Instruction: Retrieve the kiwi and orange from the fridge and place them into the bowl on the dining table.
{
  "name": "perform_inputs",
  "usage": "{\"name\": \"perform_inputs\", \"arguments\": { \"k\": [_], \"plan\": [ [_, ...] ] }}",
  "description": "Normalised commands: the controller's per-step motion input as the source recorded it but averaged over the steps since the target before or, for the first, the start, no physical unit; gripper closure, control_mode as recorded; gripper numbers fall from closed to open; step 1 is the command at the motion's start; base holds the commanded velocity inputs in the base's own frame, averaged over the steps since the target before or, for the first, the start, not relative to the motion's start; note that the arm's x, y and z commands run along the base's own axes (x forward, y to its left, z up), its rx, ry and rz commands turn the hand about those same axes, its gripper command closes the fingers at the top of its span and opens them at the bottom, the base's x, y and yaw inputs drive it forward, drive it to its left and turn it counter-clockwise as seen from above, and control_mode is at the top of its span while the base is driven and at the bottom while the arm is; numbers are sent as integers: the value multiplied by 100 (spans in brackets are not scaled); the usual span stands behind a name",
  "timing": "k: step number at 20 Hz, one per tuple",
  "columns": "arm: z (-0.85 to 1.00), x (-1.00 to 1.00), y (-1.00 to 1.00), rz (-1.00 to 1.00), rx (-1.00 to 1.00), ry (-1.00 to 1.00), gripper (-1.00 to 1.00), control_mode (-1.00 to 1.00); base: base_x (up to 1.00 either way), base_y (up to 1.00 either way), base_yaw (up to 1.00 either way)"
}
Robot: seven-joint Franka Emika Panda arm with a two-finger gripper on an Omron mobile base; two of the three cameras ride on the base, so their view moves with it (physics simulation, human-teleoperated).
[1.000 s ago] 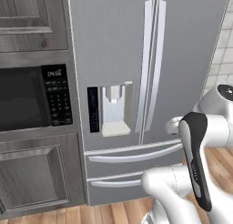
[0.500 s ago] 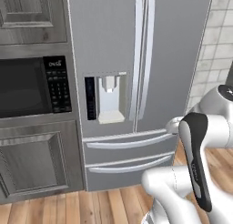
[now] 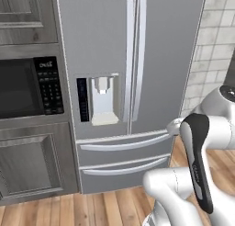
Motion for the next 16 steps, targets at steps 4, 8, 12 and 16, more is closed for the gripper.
{"name": "perform_inputs", "arguments": {
  "k": [4, 8, 12, 16],
  "plan": [
    [0, 0, 0, 0, 0, 0, -100, 100, 13, -5, 0],
    [0, 0, 0, 0, 0, 0, -100, 100, 26, 21, 0],
    [0, 0, 0, 0, 0, 0, -100, 100, 39, 27, 0],
    [0, 0, 0, 0, 0, 0, -100, 100, 47, 27, 0]
  ]
}}
